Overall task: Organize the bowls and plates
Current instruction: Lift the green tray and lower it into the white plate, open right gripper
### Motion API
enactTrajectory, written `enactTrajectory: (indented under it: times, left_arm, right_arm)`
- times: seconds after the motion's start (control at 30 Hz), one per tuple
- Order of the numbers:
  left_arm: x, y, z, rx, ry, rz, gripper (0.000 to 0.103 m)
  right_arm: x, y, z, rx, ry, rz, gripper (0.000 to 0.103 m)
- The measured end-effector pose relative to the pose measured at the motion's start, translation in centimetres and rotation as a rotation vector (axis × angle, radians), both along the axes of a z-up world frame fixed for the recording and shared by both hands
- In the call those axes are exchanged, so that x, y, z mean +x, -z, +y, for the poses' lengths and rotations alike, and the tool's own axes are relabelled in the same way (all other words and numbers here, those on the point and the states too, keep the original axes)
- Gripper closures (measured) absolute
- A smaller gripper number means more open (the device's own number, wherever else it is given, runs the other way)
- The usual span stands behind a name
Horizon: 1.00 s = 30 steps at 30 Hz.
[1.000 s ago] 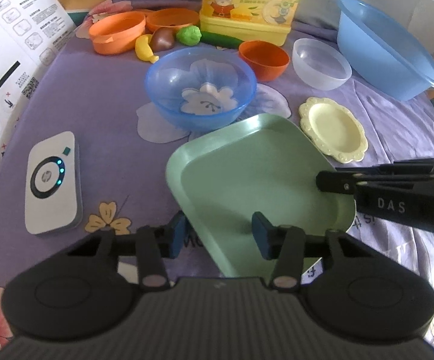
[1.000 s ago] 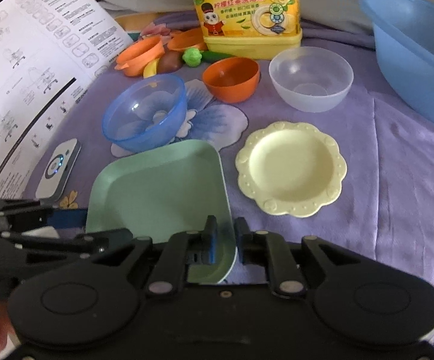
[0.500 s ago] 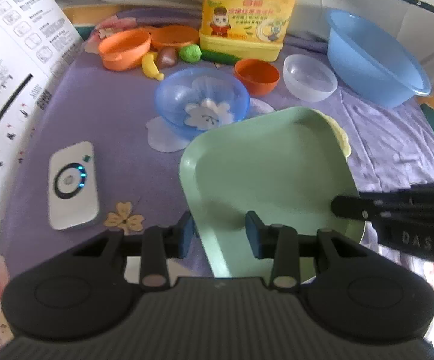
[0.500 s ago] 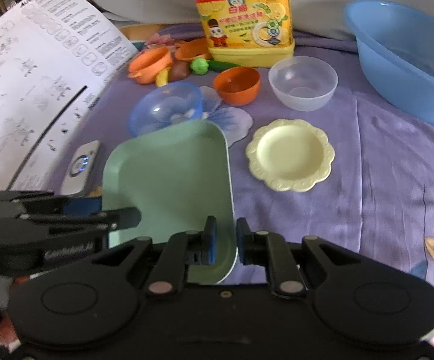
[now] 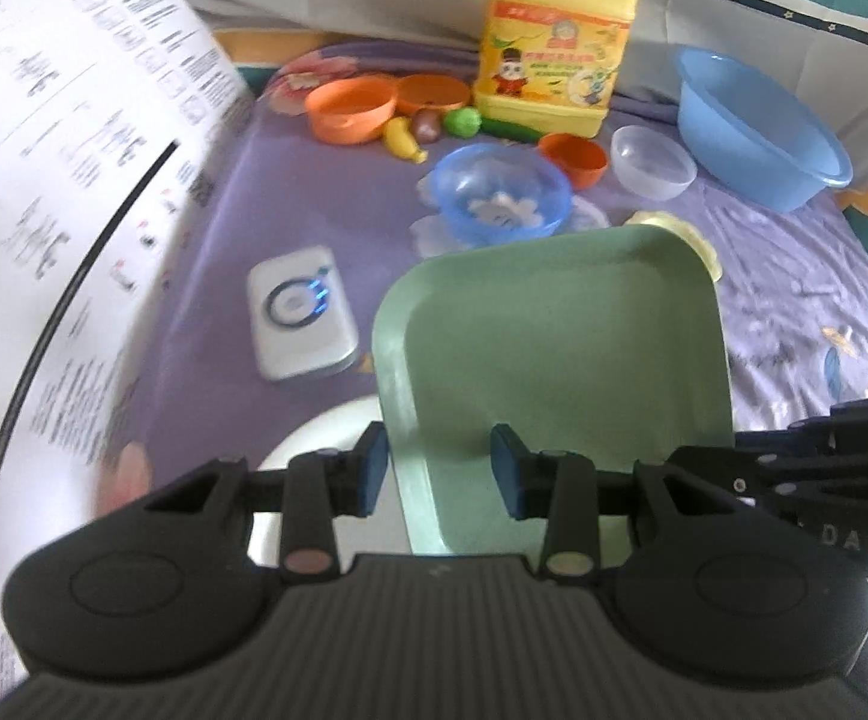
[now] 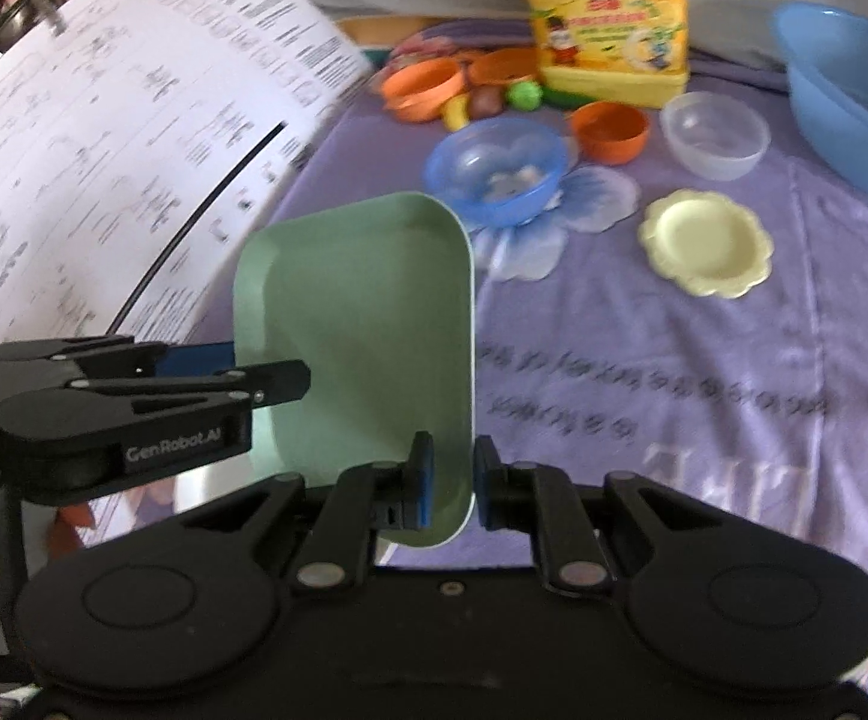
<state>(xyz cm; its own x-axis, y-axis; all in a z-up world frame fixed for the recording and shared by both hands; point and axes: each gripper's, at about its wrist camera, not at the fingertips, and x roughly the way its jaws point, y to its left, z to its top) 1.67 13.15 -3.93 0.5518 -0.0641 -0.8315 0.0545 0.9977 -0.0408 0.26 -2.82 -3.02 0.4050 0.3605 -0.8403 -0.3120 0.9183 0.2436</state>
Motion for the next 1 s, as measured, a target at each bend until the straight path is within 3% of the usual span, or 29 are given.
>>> enactTrajectory:
  times: [0.4, 0.7, 1.0]
  left_arm:
    - [-3.7, 2.2, 3.8, 0.028, -0.015, 0.062, 0.067]
    - [-3.3, 3.5, 4.4, 0.051, -0.010, 0.103, 0.067]
    - [-2.6, 4.4, 4.8, 0.043, -0.009, 0.121, 0.071]
  right_arm:
    - [-2.0, 2.1, 4.0, -0.006, -0.042, 0.101, 0.088]
    - [-1.2, 4.0, 5.1, -0.025, -0.039, 0.169, 0.088]
    - [-0.3, 4.8, 5.7, -0.047, -0.042, 0.171, 0.088]
